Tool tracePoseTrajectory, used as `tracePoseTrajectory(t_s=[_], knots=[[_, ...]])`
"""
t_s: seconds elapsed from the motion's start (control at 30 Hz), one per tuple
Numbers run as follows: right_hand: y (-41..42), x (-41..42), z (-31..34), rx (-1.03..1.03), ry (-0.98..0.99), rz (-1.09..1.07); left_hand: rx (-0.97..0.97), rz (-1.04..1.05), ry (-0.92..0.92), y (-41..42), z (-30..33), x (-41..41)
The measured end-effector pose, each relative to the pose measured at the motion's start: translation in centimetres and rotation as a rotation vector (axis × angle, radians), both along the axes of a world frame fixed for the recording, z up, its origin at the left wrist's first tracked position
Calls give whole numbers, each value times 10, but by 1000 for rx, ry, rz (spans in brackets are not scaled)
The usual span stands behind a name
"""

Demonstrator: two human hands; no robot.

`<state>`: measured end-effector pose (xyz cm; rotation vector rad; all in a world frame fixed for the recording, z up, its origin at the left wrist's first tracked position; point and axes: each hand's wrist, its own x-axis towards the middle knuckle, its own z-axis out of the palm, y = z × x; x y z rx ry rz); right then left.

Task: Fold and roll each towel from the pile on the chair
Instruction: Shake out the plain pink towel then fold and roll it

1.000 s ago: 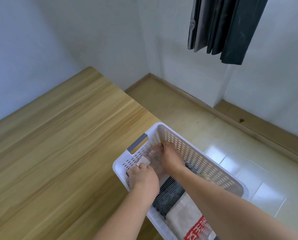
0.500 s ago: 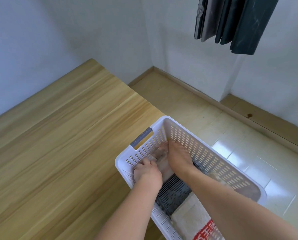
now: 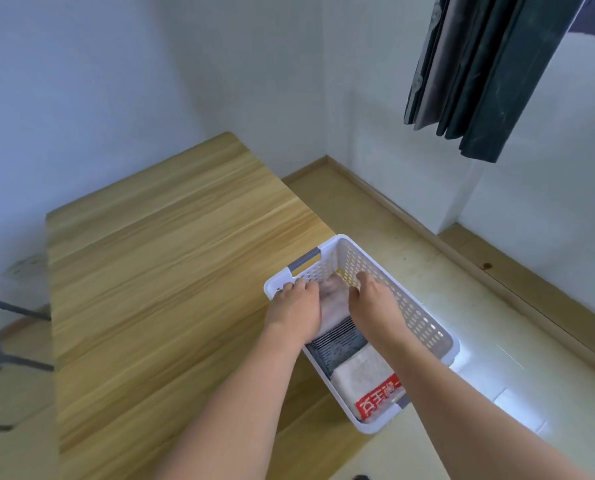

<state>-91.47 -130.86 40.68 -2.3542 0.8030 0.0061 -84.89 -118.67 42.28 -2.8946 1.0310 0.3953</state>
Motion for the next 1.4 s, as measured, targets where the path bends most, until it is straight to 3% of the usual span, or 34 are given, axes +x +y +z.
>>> tracePoseTrajectory(t_s=[0.3, 0.57, 0.97, 1.4], knots=[[89, -44, 86, -46, -58, 76, -281, 55, -162, 105, 49, -29], [241, -64, 129, -86, -132, 42, -307, -38, -210, 252, 89, -25], [401, -72, 151, -104, -149, 162, -336, 54, -201, 429, 113, -41], [647, -24, 166, -102, -160, 139, -416, 3, -252, 673, 143, 18]])
